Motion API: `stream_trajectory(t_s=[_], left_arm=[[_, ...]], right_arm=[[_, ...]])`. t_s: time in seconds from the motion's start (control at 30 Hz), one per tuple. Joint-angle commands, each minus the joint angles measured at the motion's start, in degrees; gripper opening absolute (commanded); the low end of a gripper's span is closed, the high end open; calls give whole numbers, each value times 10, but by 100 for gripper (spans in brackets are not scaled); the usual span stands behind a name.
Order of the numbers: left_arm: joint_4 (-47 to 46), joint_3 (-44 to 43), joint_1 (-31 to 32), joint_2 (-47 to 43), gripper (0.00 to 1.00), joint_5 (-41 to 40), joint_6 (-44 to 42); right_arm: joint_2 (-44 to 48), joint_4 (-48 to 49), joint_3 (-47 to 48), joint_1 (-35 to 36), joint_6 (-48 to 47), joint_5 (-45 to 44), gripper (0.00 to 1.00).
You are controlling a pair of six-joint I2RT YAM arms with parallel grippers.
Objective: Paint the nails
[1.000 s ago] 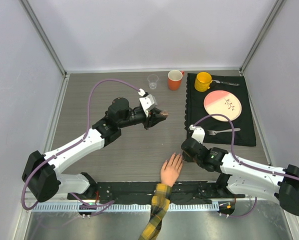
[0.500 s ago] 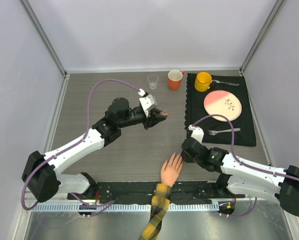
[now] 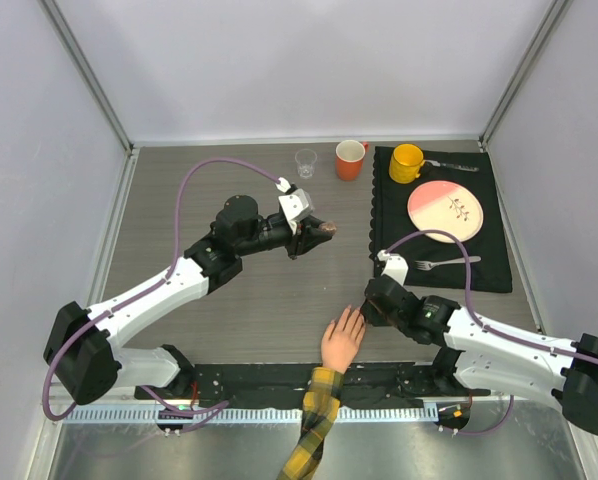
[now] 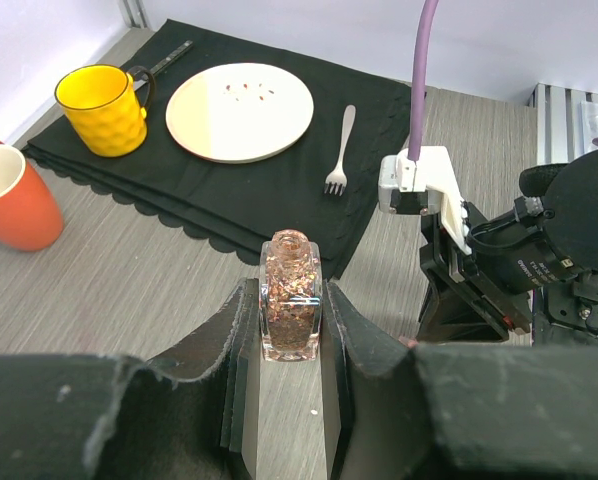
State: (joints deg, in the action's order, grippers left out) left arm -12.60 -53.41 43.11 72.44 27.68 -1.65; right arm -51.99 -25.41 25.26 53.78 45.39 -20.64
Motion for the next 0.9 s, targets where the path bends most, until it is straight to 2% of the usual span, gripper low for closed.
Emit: stream_trajectory(t_s=[0.0,0.4,0.87], left_arm=[[-24,-15,2,-19,0,9,-2],[-25,-17,2,-14,0,14,2],[-25,-18,1,-14,0,17,3]], right_arm=[[8,-9,-2,-2,18,-4,1],[28,-32,-3,-2,23,-8,1],[12,-11,-5,-2,10,13,1]])
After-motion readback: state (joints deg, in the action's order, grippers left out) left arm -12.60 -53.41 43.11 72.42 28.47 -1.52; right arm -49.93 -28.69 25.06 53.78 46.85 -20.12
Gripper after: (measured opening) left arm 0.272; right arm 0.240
